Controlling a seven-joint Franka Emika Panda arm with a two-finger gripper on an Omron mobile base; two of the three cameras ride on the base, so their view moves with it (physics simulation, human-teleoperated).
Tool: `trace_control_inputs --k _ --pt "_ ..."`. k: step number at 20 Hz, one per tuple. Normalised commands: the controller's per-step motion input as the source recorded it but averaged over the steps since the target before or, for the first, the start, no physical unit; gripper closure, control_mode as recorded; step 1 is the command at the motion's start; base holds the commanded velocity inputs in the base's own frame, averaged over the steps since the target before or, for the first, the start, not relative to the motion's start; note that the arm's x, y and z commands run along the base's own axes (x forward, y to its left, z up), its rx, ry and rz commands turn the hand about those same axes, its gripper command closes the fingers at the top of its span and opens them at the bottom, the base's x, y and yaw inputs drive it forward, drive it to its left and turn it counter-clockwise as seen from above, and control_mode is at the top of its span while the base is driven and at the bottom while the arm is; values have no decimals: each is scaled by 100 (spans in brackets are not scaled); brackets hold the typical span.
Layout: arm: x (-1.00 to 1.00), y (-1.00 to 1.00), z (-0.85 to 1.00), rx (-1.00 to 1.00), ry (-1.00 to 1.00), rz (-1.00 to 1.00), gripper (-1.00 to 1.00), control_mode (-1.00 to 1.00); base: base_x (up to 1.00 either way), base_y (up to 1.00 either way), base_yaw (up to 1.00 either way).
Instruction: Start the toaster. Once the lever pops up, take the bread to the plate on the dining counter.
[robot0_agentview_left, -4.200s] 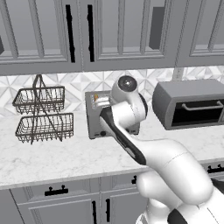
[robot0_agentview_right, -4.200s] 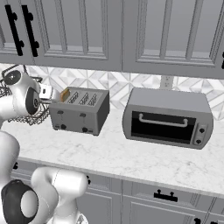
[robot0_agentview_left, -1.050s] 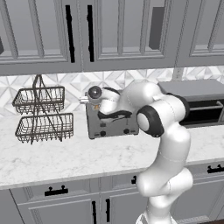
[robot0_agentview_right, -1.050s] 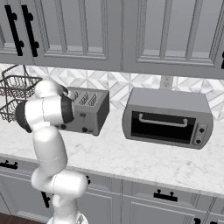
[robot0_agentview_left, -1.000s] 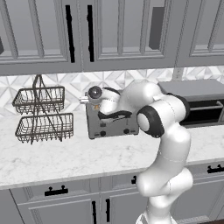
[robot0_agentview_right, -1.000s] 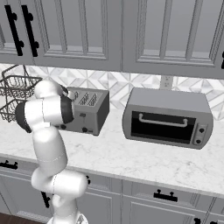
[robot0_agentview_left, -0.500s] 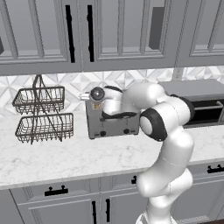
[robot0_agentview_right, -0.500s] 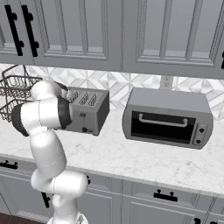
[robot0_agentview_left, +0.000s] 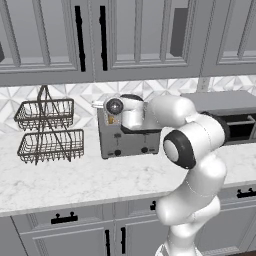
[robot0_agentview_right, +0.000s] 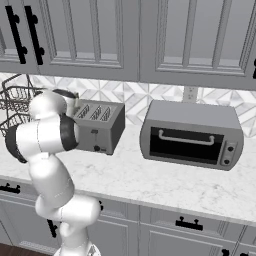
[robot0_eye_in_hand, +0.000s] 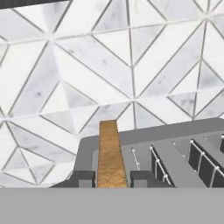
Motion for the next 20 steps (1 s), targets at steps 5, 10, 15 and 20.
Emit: trace_control_inputs --k 5,10,15,20 --pt "-46 0 94 3 -12 0 100 -100 0 0 0" --pt "-41 0 76 2 -5 0 100 -100 0 0 0" --pt "-77 0 48 8 6 -3 100 -100 0 0 0" --pt "-97 0 56 13 11 -3 100 -100 0 0 0"
